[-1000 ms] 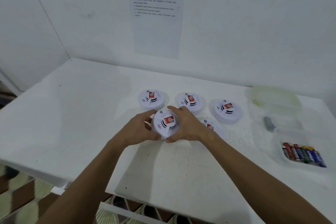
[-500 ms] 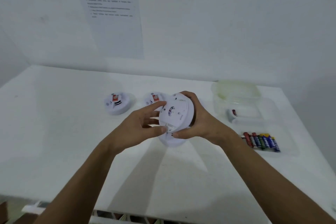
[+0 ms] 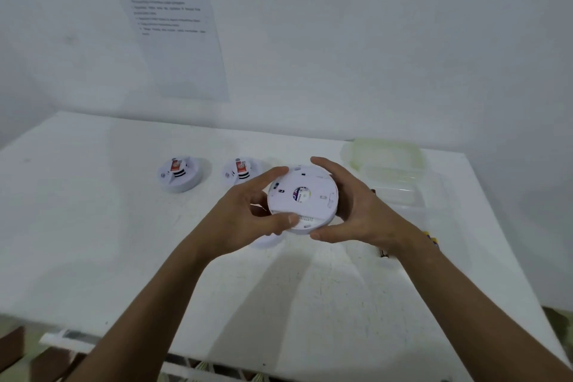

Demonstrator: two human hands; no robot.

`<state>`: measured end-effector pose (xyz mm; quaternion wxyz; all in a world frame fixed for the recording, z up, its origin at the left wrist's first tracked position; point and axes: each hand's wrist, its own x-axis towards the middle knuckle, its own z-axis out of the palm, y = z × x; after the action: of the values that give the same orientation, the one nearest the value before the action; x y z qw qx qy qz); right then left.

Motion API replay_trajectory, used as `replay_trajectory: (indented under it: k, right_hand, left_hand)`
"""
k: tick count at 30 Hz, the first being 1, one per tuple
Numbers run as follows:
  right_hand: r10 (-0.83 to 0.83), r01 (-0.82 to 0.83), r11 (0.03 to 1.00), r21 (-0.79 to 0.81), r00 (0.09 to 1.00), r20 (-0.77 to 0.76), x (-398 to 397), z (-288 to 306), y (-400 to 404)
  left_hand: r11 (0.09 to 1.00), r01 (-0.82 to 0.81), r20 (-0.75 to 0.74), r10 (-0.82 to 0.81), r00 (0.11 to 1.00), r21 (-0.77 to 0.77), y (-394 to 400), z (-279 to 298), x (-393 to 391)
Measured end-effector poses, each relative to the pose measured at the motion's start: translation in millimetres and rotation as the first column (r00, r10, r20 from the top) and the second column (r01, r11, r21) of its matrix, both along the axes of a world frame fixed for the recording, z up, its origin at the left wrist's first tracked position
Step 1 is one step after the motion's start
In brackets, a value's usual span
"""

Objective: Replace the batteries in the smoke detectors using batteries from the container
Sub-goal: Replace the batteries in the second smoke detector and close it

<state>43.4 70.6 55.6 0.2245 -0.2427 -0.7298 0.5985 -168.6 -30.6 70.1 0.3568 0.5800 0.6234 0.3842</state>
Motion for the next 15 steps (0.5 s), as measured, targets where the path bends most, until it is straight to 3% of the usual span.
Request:
replay_trajectory:
  k: [9,15]
  right_hand:
    - [0.004,-0.003,0.996,0.087,1.0,-0.017,-15,-5,-5]
    - [0.096,-0.093,0.991,0.095,0.995,-0.026,-26,-3,-3]
  left_hand:
    - [0.991,-0.13,-0.109,0.132,0.985,0.022,-9,0,9]
    - [0.996,-0.085,-0.056,0.084,0.995,-0.007,-23,14,-8]
